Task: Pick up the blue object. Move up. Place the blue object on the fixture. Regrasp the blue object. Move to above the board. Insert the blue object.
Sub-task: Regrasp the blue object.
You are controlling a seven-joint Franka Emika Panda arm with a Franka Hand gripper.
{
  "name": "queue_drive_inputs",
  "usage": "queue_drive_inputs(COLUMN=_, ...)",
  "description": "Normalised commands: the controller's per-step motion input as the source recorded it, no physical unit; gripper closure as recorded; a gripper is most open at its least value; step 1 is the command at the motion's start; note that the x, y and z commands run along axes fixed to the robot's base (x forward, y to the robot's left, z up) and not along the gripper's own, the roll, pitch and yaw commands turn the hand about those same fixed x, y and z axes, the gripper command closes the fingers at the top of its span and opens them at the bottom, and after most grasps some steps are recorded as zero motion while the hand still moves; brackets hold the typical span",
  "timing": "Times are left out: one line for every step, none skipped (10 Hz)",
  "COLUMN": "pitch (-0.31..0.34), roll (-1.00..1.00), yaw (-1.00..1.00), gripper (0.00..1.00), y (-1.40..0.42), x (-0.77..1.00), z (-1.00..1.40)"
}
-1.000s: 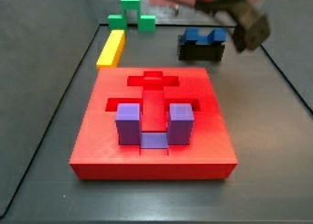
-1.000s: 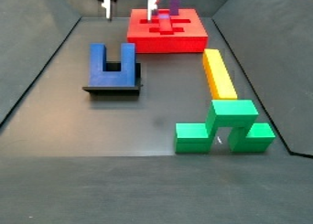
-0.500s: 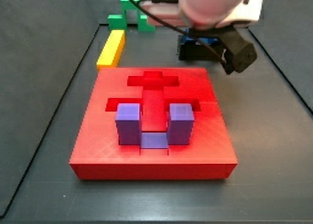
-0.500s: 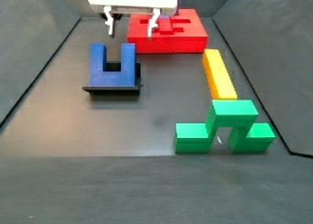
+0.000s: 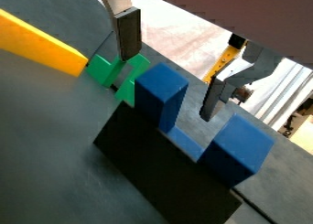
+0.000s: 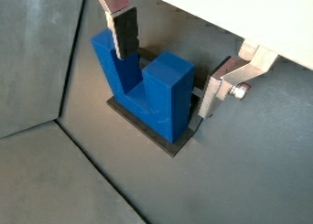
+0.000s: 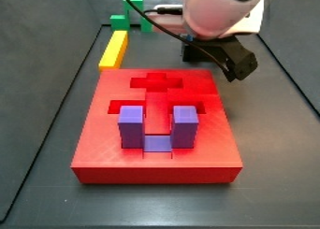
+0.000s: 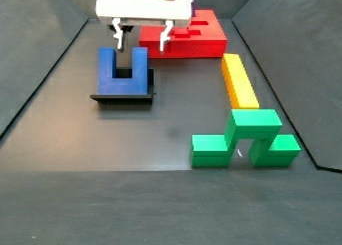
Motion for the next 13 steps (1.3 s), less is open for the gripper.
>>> queue_drive_inputs(pitch=0.000, roll=0.12, yaw=0.02, gripper=0.00, y=0.10, x=0.07, z=-0.25)
queue_drive_inputs(pitch=0.000, roll=0.12, yaw=0.00, gripper=0.00, y=0.11, x=0.00, z=-0.26)
queue_drive_inputs(pitch=0.000, roll=0.01, yaw=0.00, gripper=0.00, y=0.00, x=0.00, z=-0.04)
queue_drive_inputs(pitch=0.000, roll=0.00, yaw=0.00, gripper=1.00, y=0.00, x=0.00, z=0.00)
queue_drive_inputs(pitch=0.000, roll=0.00, yaw=0.00, gripper=1.00, y=-0.05, x=0.00, z=0.00)
queue_drive_inputs(pitch=0.000, roll=0.00, yaw=0.00, gripper=1.00, y=0.00, x=0.00, z=0.00)
queue_drive_inputs(pitch=0.000, roll=0.00, yaw=0.00, gripper=1.00, y=0.00, x=0.00, z=0.00)
queue_drive_inputs(pitch=0.000, roll=0.00, yaw=0.00, gripper=1.00, y=0.00, x=0.00, z=0.00)
queue_drive_inputs(pitch=0.000, roll=0.00, yaw=0.00, gripper=1.00, y=0.00, x=0.00, z=0.00)
queue_drive_inputs(pitch=0.000, roll=0.00, yaw=0.00, gripper=1.00, y=0.00, x=0.00, z=0.00)
queue_drive_inputs(pitch=0.000, roll=0.00, yaw=0.00, gripper=1.00, y=0.00, x=0.00, z=0.00)
queue_drive_inputs(pitch=0.000, roll=0.00, yaw=0.00, gripper=1.00, y=0.00, x=0.00, z=0.00)
queue_drive_inputs(pitch=0.000, roll=0.00, yaw=0.00, gripper=1.00, y=0.00, x=0.00, z=0.00)
